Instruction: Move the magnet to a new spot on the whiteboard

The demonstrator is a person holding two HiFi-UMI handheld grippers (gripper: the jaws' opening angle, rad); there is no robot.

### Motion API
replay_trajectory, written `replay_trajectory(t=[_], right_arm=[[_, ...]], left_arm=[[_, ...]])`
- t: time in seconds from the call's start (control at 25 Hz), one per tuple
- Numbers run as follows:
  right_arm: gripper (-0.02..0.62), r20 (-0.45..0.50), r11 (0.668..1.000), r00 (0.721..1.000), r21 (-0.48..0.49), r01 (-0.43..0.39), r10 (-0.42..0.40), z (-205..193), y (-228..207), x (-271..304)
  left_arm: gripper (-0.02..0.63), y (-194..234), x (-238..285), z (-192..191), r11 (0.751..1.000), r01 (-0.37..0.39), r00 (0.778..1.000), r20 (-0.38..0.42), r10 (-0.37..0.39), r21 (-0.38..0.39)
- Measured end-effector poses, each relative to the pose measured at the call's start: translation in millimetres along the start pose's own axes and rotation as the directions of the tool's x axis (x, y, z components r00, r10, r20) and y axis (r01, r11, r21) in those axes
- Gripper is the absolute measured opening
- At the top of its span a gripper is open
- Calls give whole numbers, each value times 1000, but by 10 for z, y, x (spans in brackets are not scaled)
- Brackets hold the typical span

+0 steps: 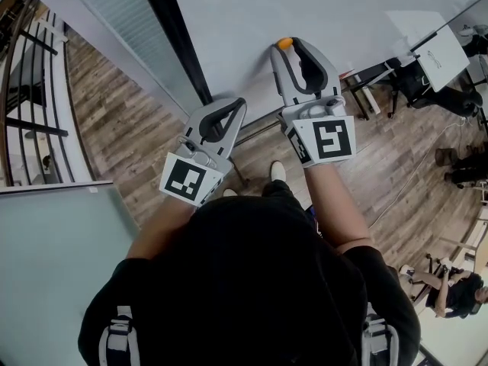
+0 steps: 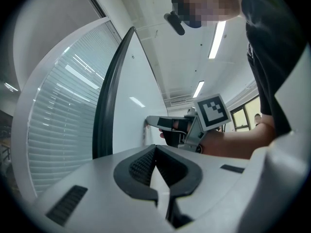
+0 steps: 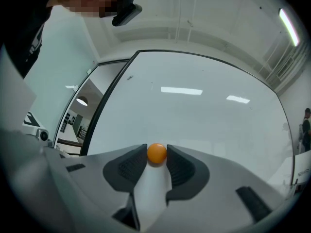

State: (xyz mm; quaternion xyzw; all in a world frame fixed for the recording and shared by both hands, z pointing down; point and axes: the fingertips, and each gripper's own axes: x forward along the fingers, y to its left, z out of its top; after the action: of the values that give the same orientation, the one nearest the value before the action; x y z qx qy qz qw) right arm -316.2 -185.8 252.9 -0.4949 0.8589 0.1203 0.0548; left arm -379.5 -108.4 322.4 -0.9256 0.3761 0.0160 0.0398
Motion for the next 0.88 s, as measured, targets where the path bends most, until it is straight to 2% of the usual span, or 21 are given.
replay_trajectory(t=[0.24, 0.52, 0.88], right_arm=[[120, -17, 1000, 1000, 2, -11, 11, 0, 6, 15], [118, 11, 1000, 1000, 15, -7, 7, 72, 53, -52], [118, -36, 1000, 999, 24, 10, -9, -26, 149, -436]], left_arm=[[2, 21, -37, -29, 1000, -9, 1000, -10, 9, 6], [2, 72, -124, 4, 1000, -14, 1000, -4, 14, 18], [2, 51, -244, -1, 1000, 19, 1000, 6, -20, 18]])
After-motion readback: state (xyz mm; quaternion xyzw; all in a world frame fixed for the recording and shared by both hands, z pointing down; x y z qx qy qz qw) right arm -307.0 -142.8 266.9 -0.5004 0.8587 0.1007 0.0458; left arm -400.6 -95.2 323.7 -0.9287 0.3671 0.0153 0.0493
